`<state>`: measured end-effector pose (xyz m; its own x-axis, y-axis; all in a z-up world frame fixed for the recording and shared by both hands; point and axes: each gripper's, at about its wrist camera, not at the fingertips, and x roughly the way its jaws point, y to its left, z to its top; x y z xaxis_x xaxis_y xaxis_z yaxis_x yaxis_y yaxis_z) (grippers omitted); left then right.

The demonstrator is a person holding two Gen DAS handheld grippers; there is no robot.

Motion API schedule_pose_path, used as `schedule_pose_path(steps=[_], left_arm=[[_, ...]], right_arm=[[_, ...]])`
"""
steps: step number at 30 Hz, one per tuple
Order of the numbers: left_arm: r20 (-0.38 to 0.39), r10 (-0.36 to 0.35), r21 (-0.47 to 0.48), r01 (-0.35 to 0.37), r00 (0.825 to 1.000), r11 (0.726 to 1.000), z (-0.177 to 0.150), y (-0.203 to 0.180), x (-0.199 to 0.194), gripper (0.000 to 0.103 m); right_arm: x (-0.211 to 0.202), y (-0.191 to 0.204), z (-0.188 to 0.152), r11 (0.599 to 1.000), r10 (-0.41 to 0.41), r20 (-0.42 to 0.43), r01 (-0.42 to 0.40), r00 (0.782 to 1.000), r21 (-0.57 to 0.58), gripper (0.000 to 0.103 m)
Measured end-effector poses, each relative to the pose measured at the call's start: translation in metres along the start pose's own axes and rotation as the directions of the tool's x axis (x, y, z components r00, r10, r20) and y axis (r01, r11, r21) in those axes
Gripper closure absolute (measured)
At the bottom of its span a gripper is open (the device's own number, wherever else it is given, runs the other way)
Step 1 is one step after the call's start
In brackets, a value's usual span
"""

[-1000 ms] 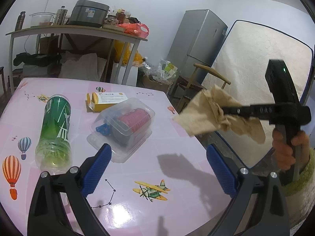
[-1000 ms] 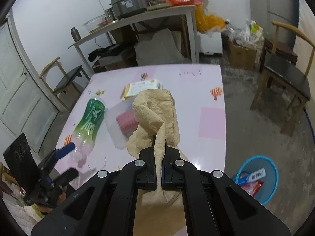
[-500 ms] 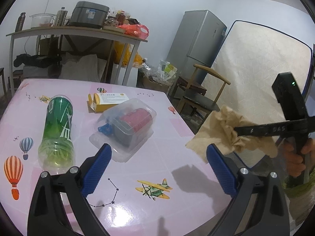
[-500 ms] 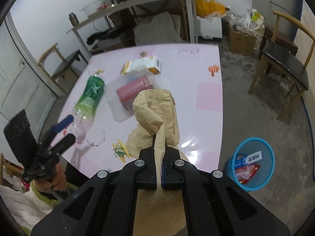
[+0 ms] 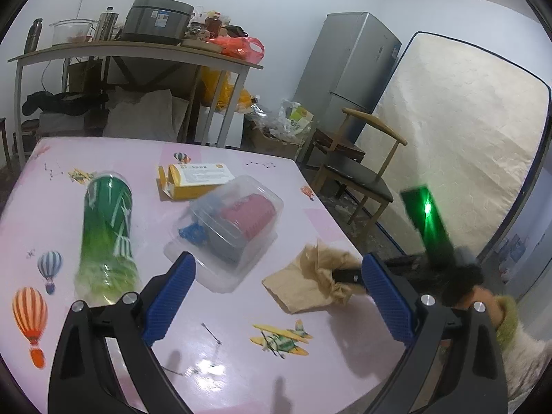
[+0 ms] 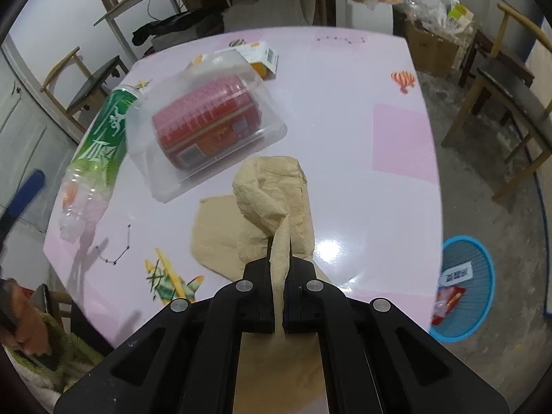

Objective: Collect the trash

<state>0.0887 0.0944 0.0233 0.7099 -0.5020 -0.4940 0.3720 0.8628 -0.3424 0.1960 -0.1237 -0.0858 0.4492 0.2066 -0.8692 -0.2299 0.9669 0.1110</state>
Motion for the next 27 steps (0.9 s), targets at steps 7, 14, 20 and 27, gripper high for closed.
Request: schedule_pose_path(steps=[7, 14, 20, 27], left_arm=[[-0.053, 0.003, 0.023, -0.002, 0.999, 1.0, 0.032, 0.011, 0.007, 0.008], [-0.251, 0.032, 0.231, 0.028, 0.967, 0.973, 0.062, -0.006, 0.06, 0.006], [-0.431, 0.14, 0.36, 0.027, 0.891, 0.933, 0.069, -0.003, 0.136, 0.006], [-0.507, 0.21, 0.394, 0.008, 0.836, 0.919, 0.069, 0.005, 0.184, 0.006]], right_arm=[[0.002, -0.009, -0.012, 0.997, 0.056, 0.02, -0.057, 0.998, 0.056, 0.102], [0.001, -0.022, -0.015, 0.993, 0.085, 0.028, -0.087, 0.996, 0.083, 0.101], [0.001, -0.029, -0.013, 0.988, 0.116, 0.039, -0.12, 0.992, 0.096, 0.101], [0.002, -0.037, -0.014, 0.984, 0.14, 0.042, -0.144, 0.989, 0.107, 0.101]])
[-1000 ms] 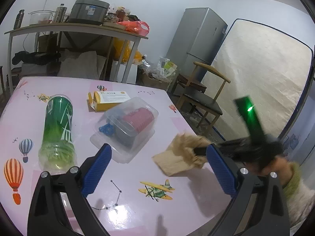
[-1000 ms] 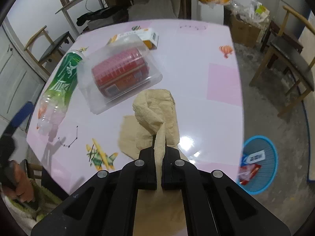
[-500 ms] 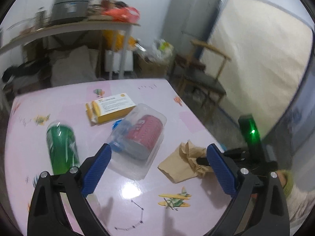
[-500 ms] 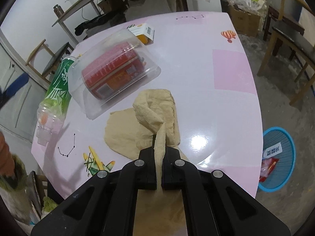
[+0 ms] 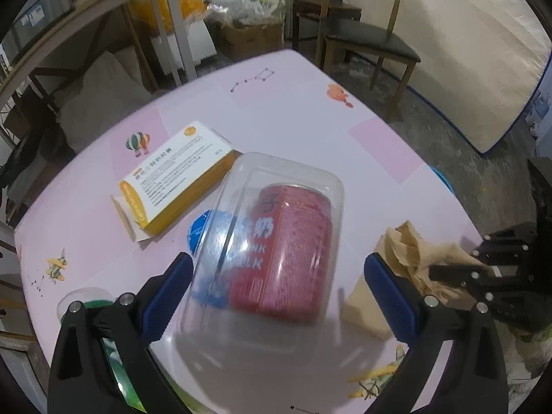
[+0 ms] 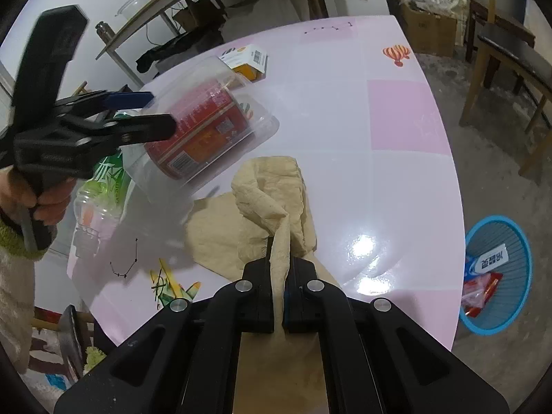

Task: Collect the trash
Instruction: 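Grasp the clear plastic container with the left tool while the right tool holds the paper towel, then carry the towel and container over the blue wastebasket and open both tools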

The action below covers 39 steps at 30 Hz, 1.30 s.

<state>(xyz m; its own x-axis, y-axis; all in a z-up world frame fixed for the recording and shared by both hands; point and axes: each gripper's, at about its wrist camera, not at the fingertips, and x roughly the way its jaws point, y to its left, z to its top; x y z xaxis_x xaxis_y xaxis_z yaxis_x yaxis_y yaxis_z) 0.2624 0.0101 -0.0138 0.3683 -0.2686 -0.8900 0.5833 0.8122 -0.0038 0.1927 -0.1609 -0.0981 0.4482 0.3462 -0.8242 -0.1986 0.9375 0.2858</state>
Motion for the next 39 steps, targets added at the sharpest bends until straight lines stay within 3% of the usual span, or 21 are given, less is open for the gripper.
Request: schedule_pose_path(steps=[4, 7, 10, 23, 28, 33, 39], left_arm=[[-0.036, 0.027, 0.02, -0.026, 0.999, 0.999, 0.004, 0.0, 0.013, 0.007], [-0.049, 0.06, 0.046, -0.058, 0.997, 0.997, 0.005, -0.005, 0.018, 0.015], [-0.047, 0.079, 0.058, -0.076, 0.996, 0.995, 0.004, -0.008, 0.016, 0.016], [0.054, 0.066, -0.009, -0.066, 0.996, 0.998, 0.003, 0.0, -0.03, 0.019], [0.132, 0.042, -0.101, -0.029, 0.99, 0.994, -0.008, 0.009, -0.066, 0.019], [0.214, -0.014, -0.21, 0.06, 0.977, 0.976, -0.03, 0.014, -0.098, 0.019], [0.271, -0.056, -0.251, 0.127, 0.961, 0.96, -0.041, 0.001, -0.113, 0.019]], right_arm=[[0.001, -0.002, 0.0, 1.0, 0.01, 0.0, -0.01, 1.0, 0.001, 0.101], [0.001, -0.002, 0.0, 1.0, 0.015, 0.002, -0.015, 1.0, 0.005, 0.101], [0.001, -0.004, 0.0, 1.0, 0.019, 0.004, -0.019, 1.0, 0.008, 0.101], [-0.002, -0.009, -0.002, 1.0, 0.016, 0.013, -0.017, 1.0, 0.022, 0.101], [-0.004, -0.01, -0.003, 0.999, 0.02, 0.022, -0.02, 1.0, 0.032, 0.101], [-0.01, -0.009, -0.006, 0.998, 0.032, 0.036, -0.034, 0.999, 0.045, 0.101], [-0.029, -0.014, -0.007, 0.993, 0.072, 0.085, -0.08, 0.994, 0.089, 0.102]])
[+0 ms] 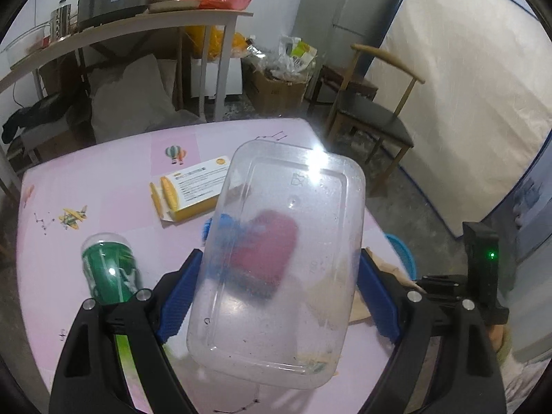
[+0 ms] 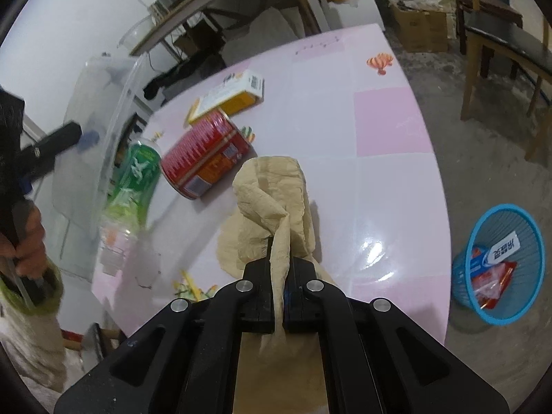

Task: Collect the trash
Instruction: 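Carry the towel and container over the blue wastebasket and open both tools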

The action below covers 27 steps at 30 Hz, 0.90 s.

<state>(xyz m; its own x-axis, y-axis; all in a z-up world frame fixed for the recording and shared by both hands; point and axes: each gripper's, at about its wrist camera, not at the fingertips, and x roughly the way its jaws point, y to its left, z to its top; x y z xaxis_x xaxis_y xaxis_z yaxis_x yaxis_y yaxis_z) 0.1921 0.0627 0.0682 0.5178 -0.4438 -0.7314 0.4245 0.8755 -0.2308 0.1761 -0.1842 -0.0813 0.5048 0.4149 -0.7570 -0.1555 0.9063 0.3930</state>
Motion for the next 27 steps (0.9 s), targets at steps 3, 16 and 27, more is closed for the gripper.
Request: schedule_pose_path(steps=[3, 16, 27], left_arm=[[0.023, -0.054, 0.006, 0.054, 0.998, 0.999, 0.003, -0.017, -0.005, 0.019], [-0.122, -0.292, 0.15, 0.308, 0.949, 0.939, 0.039, -0.205, 0.077, 0.018], [-0.432, -0.174, 0.153, 0.262, 0.885, 0.953, 0.011, -0.325, 0.26, 0.017]], right_arm=[[-0.027, -0.008, 0.0, 0.999, 0.013, 0.069, -0.016, 0.998, 0.04, 0.102], [-0.159, -0.142, -0.07, 0.886, -0.294, 0.277, 0.152, 0.915, 0.439, 0.102], [-0.08, -0.308, -0.126, 0.631, -0.278, 0.109, 0.096, 0.954, 0.77, 0.099]])
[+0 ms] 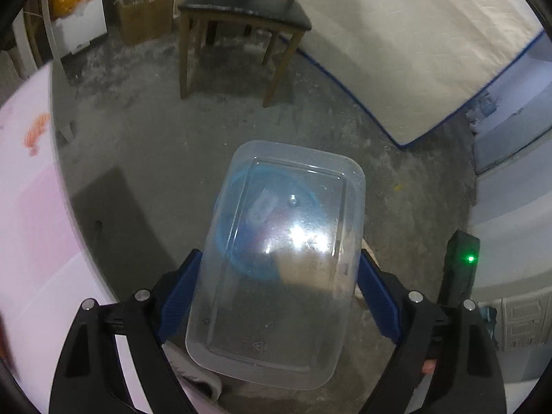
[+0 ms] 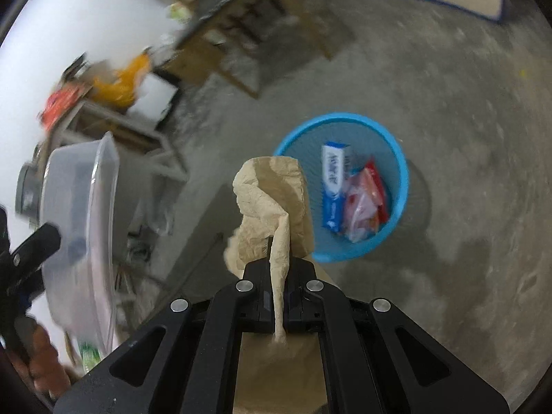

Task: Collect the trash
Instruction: 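Carry the towel and container over the blue wastebasket and open both tools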

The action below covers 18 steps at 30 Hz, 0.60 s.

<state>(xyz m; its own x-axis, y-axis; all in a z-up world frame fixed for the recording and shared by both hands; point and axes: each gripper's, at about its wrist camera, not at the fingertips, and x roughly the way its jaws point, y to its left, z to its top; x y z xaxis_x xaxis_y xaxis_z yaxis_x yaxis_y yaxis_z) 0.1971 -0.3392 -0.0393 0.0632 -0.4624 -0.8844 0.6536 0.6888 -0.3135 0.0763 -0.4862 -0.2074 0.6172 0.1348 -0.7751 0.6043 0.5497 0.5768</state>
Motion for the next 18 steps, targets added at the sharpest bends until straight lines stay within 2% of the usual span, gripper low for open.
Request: schedule_pose_path(steps=[2, 4, 5, 6, 11, 18], left_arm=[[-0.006, -0.022, -0.016, 0.022, 1.0, 1.0, 0.017, -0.007, 0.025, 0.015], [-0.027, -0.021, -0.031, 0.021, 0.999, 0.999, 0.027, -0.004, 0.045, 0.011], [-0.038, -0.014, -0.048, 0.013, 0.999, 0.999, 0.032, -0.001, 0.056, 0.01], [-0.038, -0.008, -0.065, 0.005, 0.999, 0.998, 0.034, 0.003, 0.063, 0.01], [-0.043, -0.065, -0.146, 0.058, 0.997, 0.988, 0.029, 0.027, 0.067, 0.01], [0.034, -0.077, -0.145, 0.081, 0.996, 0.986, 0.022, 0.043, 0.029, 0.01]], right_arm=[[0.021, -0.009, 0.017, 0.999, -0.011, -0.003, 0.011, 1.0, 0.043, 0.095], [0.044, -0.018, 0.031, 0.997, -0.015, 0.003, 0.015, 1.0, 0.077, 0.073], [0.058, -0.026, 0.039, 0.996, -0.007, 0.007, 0.007, 1.0, 0.093, 0.053], [0.074, -0.03, 0.045, 0.994, -0.008, 0.004, 0.008, 1.0, 0.107, 0.049], [0.104, -0.054, 0.049, 0.981, -0.042, -0.026, 0.046, 0.999, 0.189, 0.048], [0.087, -0.055, 0.038, 0.982, -0.038, 0.021, 0.034, 0.999, 0.185, 0.048]])
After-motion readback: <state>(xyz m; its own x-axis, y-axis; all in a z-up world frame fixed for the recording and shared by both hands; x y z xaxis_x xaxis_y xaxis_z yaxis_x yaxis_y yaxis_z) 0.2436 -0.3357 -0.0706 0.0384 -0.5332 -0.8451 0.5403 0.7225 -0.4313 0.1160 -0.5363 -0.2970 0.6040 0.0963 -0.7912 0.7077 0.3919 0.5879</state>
